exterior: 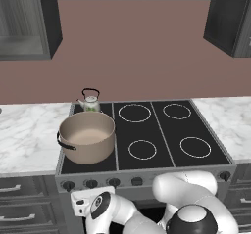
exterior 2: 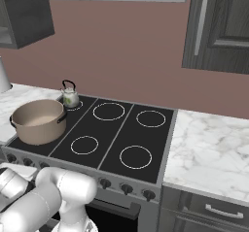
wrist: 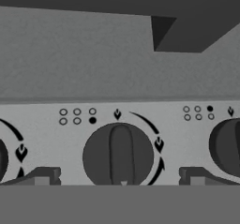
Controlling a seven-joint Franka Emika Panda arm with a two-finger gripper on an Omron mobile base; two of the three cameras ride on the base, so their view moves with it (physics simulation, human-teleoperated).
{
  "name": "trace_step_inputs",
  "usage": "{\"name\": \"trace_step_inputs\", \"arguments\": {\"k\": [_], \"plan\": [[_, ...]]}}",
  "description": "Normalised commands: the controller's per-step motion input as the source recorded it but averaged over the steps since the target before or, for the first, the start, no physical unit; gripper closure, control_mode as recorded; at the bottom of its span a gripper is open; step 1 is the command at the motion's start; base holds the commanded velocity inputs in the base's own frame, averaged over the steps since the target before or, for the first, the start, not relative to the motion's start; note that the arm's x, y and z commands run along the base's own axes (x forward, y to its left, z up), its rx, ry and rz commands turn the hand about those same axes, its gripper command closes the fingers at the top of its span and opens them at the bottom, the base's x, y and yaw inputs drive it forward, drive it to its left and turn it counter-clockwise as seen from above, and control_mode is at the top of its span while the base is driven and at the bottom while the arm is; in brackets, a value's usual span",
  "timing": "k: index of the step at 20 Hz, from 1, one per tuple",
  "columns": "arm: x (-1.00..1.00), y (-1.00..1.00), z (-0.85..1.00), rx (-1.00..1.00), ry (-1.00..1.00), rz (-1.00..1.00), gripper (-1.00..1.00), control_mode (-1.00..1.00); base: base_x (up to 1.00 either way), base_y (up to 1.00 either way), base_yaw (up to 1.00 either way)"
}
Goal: Pick the kettle from the cabinet and place it on a stove burner. Then pick the pot from the counter and place it on another stove burner. Finally, turn both burners on.
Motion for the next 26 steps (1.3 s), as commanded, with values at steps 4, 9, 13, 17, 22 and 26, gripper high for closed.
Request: {"name": "trace_step_inputs", "arguments": {"k": [4, 9, 13, 17, 22, 26], "plan": [[0.06, 0.00, 0.00, 0.00, 0.00, 0.00, -1.00, -1.00, 0.00, 0.00, 0.00], [0.11, 0.00, 0.00, 0.00, 0.00, 0.00, -1.00, -1.00, 0.00, 0.00, 0.00], [0.18, 0.00, 0.00, 0.00, 0.00, 0.00, -1.00, -1.00, 0.00, 0.00, 0.00], [0.12, 0.00, -0.16, 0.00, 0.00, 0.00, -1.00, -1.00, 0.00, 0.00, 0.00], [0.02, 0.00, -0.19, 0.00, 0.00, 0.00, -1.00, -1.00, 0.00, 0.00, 0.00], [0.04, 0.00, -0.01, 0.00, 0.00, 0.00, 1.00, -1.00, 0.00, 0.00, 0.00]]}}
